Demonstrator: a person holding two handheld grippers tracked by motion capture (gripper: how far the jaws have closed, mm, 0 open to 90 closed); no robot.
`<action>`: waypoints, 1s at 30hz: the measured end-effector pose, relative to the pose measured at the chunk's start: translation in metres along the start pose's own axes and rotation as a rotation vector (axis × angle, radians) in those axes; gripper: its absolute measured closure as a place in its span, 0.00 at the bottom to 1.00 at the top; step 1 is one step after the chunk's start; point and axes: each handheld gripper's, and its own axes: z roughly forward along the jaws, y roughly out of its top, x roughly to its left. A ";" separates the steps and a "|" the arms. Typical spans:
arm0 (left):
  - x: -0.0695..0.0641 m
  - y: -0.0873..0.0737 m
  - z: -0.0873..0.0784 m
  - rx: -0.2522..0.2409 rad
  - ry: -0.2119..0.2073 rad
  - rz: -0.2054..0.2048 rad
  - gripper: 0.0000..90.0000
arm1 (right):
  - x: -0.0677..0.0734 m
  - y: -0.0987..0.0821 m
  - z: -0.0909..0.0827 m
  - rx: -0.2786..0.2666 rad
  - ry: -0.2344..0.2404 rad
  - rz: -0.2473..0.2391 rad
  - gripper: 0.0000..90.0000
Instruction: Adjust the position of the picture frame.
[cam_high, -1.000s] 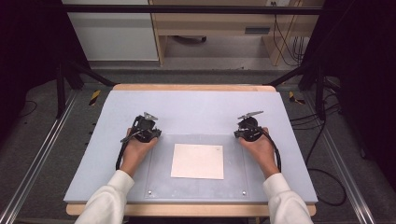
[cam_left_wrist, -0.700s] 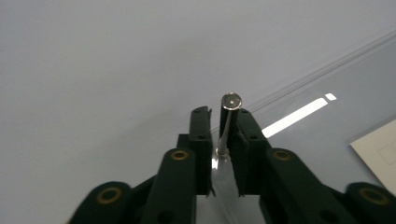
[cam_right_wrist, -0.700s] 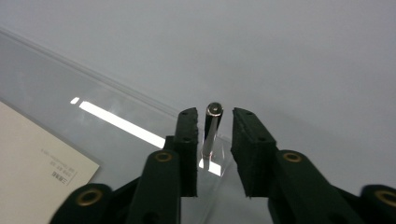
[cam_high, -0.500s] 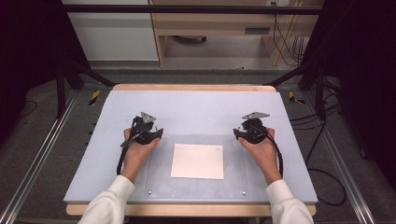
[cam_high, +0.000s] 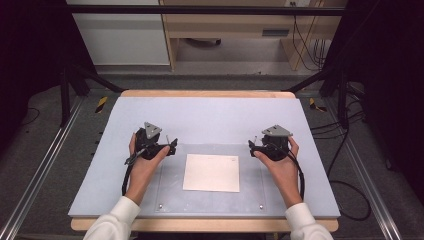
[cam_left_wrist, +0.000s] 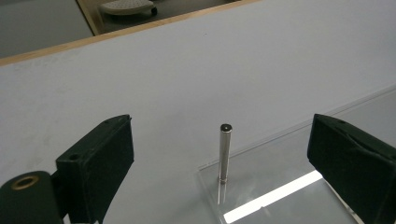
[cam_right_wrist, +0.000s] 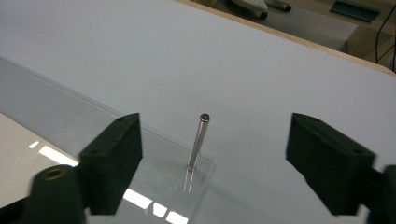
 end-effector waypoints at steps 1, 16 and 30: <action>0.000 0.000 -0.001 -0.001 -0.002 0.003 0.08 | 0.000 -0.001 0.000 0.004 -0.006 -0.001 0.31; -0.007 -0.007 -0.002 -0.004 0.006 0.007 0.15 | 0.010 -0.001 0.018 0.031 -0.022 0.002 0.71; -0.007 -0.007 -0.004 -0.023 0.005 0.000 0.41 | 0.010 0.001 0.025 0.051 -0.019 0.045 0.91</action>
